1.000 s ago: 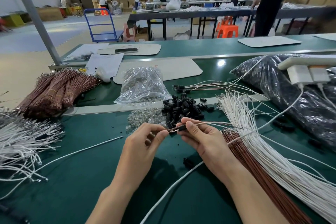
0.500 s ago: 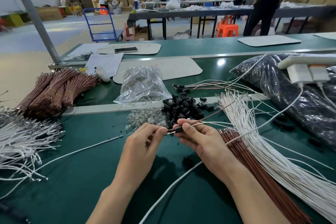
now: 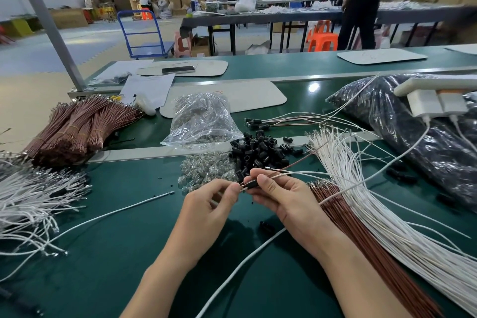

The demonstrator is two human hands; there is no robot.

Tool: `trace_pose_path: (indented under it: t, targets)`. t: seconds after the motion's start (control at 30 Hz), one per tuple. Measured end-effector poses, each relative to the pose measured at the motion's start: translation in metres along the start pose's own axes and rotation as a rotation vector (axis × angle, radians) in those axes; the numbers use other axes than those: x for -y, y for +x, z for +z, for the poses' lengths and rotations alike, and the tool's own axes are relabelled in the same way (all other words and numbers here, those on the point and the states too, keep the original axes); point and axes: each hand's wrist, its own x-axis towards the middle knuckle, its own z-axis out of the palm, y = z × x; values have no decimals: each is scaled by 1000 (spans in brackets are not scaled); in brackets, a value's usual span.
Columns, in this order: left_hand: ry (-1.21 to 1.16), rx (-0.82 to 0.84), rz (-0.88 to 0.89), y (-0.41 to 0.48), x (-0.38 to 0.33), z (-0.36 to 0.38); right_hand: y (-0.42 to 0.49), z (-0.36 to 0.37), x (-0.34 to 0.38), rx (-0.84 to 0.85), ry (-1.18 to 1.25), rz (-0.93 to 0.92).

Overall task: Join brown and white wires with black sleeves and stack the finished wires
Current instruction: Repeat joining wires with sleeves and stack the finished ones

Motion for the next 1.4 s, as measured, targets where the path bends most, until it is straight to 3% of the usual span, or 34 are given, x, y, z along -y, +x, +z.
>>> trace_pose_path:
  t: [0.53,0.73,1.4]
  targets:
    - [-36,5,-68,1,3,0,-1,1,0,-42,53,-19]
    - [-55,23,-57,1,5,6,-5,5,-7,8,-145,-30]
    - [-83,31,-86,0,4,7,-5,4,-5,-6,-136,10]
